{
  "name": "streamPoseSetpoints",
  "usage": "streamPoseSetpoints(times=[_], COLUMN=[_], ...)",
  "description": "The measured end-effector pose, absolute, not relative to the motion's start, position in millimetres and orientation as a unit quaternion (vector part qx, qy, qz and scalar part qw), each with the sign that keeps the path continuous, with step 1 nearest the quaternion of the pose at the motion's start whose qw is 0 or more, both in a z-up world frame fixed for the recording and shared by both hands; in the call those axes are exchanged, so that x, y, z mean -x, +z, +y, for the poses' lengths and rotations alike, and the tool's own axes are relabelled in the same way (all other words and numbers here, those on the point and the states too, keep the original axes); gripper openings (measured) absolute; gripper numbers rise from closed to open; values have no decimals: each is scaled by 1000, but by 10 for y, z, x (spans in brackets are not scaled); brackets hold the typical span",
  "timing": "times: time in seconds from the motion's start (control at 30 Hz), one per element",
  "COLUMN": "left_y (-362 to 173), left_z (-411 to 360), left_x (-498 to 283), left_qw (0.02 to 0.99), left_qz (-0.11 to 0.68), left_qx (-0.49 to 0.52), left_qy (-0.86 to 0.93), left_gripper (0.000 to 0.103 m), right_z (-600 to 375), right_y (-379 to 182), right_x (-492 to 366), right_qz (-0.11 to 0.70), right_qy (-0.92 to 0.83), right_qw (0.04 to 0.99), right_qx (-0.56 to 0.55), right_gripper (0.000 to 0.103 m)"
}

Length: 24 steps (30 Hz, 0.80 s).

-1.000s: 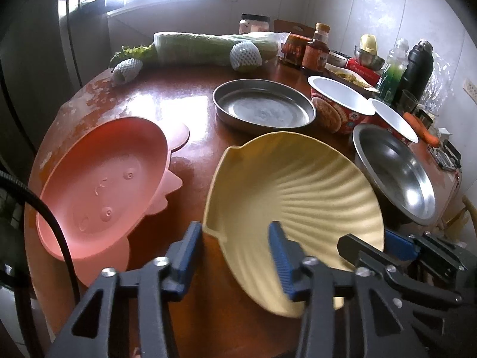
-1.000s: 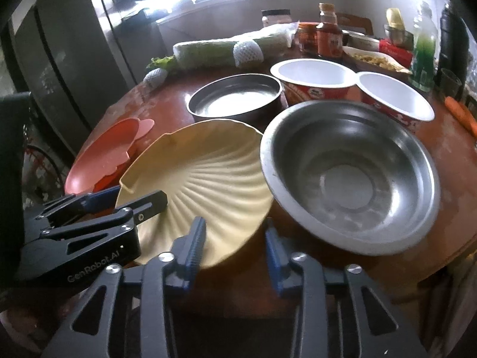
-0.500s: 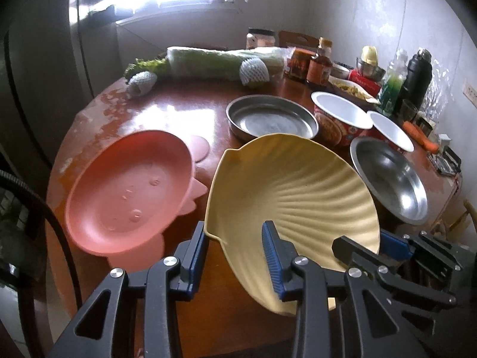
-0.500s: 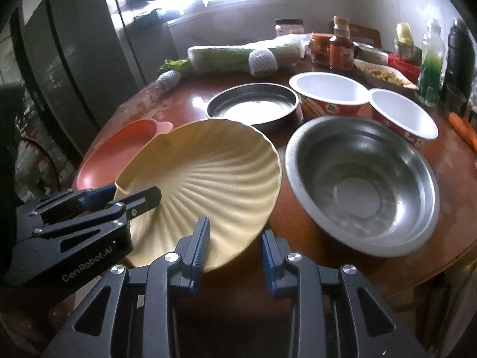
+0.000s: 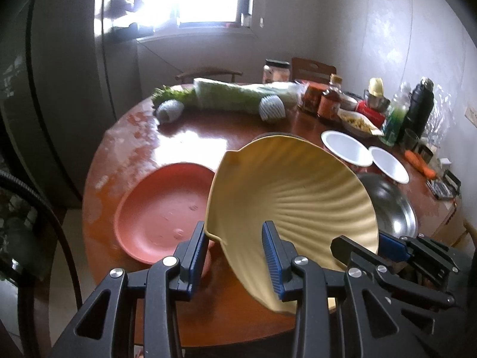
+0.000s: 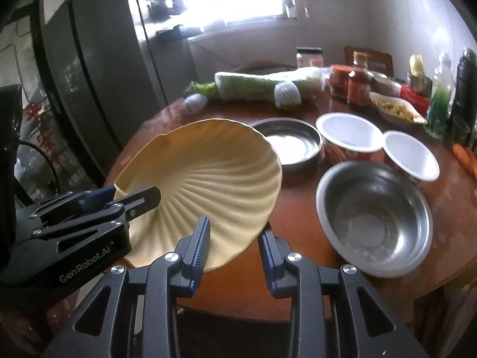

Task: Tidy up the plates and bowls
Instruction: 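Lift the shell plate with the left tool and carry it over the pink plate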

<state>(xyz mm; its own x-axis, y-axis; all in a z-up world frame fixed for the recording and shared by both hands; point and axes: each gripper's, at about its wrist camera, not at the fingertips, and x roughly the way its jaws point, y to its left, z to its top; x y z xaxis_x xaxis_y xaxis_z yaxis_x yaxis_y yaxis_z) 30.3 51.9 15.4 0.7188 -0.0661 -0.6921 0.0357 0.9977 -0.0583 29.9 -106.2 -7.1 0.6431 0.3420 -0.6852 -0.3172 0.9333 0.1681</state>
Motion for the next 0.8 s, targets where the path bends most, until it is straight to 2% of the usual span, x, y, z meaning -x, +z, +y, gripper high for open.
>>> streamPoseSetpoints(times=[0.47, 0.8], left_y=[782, 747], left_z=[923, 1309], left_x=[-466, -536], left_qw=[946, 944], left_qz=[324, 328], left_qx=[12, 31], left_qy=[1, 34], left_gripper=[37, 37], right_z=[-666, -274], right_y=[593, 642], right_x=[-514, -713], right_qz=[313, 310], right_qy=[219, 260], right_qw=[924, 915], right_qx=[-16, 5], right_gripper=[34, 34])
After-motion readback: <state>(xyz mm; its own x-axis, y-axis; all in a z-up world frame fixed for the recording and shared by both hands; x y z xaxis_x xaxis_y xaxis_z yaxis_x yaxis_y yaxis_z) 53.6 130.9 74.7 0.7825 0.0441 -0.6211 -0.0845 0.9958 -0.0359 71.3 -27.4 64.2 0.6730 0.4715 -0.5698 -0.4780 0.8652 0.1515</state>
